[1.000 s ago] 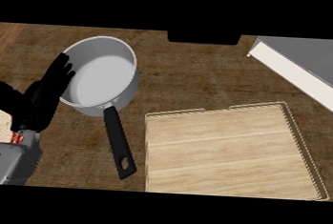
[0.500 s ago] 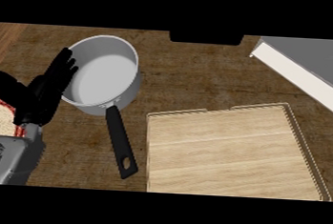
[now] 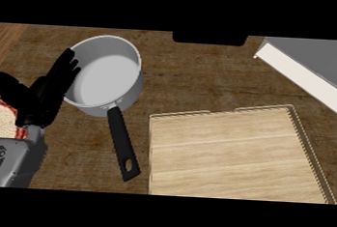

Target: Pick the sweet potato from the tray and place it in the tiered shelf

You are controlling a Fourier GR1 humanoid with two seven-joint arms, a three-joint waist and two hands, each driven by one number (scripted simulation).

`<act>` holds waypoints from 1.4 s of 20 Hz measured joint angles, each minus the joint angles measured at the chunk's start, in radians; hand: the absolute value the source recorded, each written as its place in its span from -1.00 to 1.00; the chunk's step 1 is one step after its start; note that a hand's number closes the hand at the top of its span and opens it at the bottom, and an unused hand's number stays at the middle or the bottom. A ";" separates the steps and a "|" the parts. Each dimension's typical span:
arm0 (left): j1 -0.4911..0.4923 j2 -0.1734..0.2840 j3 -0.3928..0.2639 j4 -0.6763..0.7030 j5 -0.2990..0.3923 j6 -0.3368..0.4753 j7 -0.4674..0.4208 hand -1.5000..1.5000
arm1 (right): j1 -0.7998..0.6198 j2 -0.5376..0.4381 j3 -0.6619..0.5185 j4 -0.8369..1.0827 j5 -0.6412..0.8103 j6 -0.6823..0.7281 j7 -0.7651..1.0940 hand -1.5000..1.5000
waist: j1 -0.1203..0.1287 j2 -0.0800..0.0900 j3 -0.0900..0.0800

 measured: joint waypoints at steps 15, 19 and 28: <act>-0.008 -0.020 0.030 -0.007 -0.019 -0.031 0.004 0.00 | -0.230 -0.023 0.026 0.523 0.197 -0.081 -0.252 -1.00 | 0.015 0.005 0.001; -0.007 -0.025 0.027 -0.013 -0.026 -0.035 0.006 0.00 | -0.283 -0.006 0.002 0.615 0.212 -0.164 -0.297 -1.00 | 0.023 0.008 0.002; -0.014 -0.040 0.029 -0.010 -0.031 -0.040 0.002 0.00 | -0.369 -0.054 -0.076 0.760 0.181 -0.168 -0.394 -1.00 | 0.033 0.016 0.004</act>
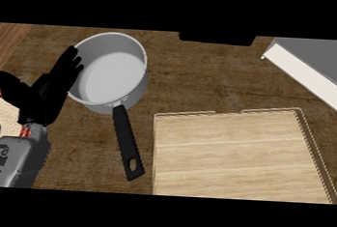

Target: Pick the sweet potato from the tray and place it in the tiered shelf

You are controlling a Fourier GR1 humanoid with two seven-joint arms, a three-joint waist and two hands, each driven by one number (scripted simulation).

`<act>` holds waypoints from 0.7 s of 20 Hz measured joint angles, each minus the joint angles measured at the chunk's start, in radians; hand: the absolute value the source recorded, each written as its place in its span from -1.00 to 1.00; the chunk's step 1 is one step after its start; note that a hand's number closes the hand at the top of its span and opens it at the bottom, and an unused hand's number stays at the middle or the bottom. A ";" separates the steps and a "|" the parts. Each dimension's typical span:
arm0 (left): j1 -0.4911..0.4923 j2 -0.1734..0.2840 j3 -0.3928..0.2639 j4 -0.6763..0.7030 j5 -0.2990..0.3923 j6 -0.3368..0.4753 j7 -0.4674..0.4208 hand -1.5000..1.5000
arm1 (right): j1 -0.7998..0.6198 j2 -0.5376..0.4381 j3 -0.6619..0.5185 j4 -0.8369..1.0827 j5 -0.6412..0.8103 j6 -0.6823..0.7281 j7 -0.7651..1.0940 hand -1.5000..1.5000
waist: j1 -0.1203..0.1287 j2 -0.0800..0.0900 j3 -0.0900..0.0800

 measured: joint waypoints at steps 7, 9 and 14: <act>-0.010 -0.006 0.000 -0.001 -0.005 0.004 0.007 0.00 | -0.013 -0.118 -0.003 0.090 -0.005 0.264 0.051 -1.00 | -0.002 0.002 0.002; 0.003 -0.011 -0.005 -0.010 -0.008 0.005 0.003 0.00 | 0.001 -0.159 -0.008 0.107 -0.007 0.317 0.045 -1.00 | -0.001 0.003 0.003; 0.006 -0.008 0.003 -0.005 -0.009 0.004 -0.001 0.00 | 0.041 -0.237 -0.038 0.141 -0.032 0.421 0.026 -1.00 | -0.011 0.004 0.005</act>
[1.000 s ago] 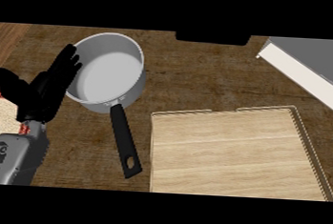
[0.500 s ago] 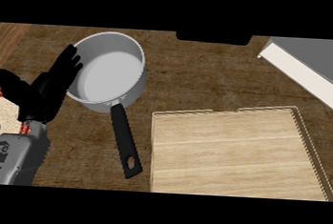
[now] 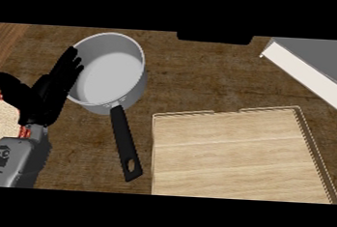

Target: Pick the sweet potato from the tray and place it in the tiered shelf

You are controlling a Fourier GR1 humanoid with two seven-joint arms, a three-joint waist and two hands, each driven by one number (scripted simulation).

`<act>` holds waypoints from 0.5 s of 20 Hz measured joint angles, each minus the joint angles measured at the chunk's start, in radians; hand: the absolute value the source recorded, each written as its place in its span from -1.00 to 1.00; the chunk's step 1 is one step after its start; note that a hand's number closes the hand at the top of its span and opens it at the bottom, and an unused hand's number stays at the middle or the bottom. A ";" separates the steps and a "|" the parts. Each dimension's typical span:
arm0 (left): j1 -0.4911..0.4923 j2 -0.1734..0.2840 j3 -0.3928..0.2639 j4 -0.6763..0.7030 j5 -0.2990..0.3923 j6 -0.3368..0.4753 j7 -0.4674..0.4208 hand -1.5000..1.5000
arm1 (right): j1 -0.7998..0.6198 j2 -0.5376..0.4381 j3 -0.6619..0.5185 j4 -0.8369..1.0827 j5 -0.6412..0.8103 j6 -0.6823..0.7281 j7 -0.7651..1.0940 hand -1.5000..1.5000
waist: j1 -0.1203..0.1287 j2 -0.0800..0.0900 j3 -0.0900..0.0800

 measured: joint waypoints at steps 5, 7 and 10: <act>-0.003 0.002 0.011 0.005 0.006 -0.002 -0.001 0.00 | 0.038 -0.032 -0.019 -0.010 -0.023 0.052 -0.003 -1.00 | -0.010 -0.001 0.003; 0.004 0.005 0.015 0.003 0.005 -0.001 -0.003 0.00 | 0.062 -0.041 -0.021 -0.030 -0.027 0.057 -0.022 -1.00 | -0.016 -0.003 0.004; 0.011 0.004 0.019 0.003 0.006 0.001 -0.004 0.00 | 0.096 -0.052 -0.020 -0.062 -0.030 0.058 -0.047 -1.00 | -0.024 -0.005 0.005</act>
